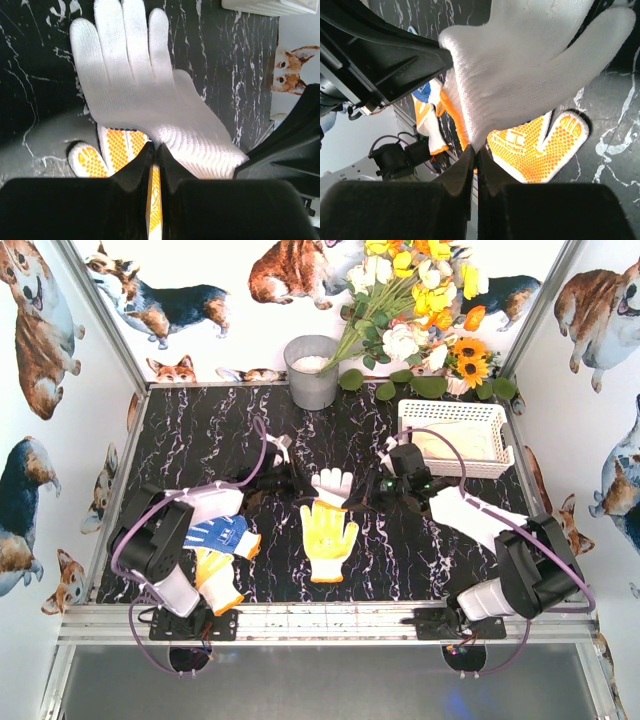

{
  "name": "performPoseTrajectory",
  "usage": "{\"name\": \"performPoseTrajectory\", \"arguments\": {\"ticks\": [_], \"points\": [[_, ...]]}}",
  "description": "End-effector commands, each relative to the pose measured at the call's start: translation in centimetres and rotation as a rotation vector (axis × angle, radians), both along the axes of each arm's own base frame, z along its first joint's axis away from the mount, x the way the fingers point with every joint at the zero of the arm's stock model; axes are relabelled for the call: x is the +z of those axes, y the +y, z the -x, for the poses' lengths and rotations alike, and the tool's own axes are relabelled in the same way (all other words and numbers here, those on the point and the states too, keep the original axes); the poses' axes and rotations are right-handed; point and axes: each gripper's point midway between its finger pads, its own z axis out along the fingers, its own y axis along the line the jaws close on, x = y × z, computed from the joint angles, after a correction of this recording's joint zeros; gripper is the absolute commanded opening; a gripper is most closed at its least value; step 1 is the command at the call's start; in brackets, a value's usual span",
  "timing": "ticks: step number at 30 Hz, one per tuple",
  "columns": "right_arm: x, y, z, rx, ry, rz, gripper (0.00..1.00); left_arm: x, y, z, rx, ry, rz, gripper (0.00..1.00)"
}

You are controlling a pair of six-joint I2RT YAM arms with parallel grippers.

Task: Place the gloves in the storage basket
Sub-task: Pick up the glove from the center of the board, then place the glove at the center of the board.

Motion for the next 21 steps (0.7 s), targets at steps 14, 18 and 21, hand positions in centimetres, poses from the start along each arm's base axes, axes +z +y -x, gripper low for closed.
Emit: {"name": "performPoseTrajectory", "arguments": {"ticks": [14, 18, 21], "points": [[-0.5, 1.4, 5.4, 0.147, 0.031, 0.037, 0.0, -0.1, 4.1, 4.9, 0.083, -0.011, -0.087, 0.0], [-0.6, 1.5, 6.2, 0.156, 0.028, 0.055, 0.0, -0.1, 4.2, 6.1, 0.067, -0.001, -0.087, 0.0], [-0.6, 1.4, 6.9, 0.158, 0.028, 0.064, 0.0, -0.4, 4.1, 7.0, 0.047, 0.017, -0.082, 0.0]]}}
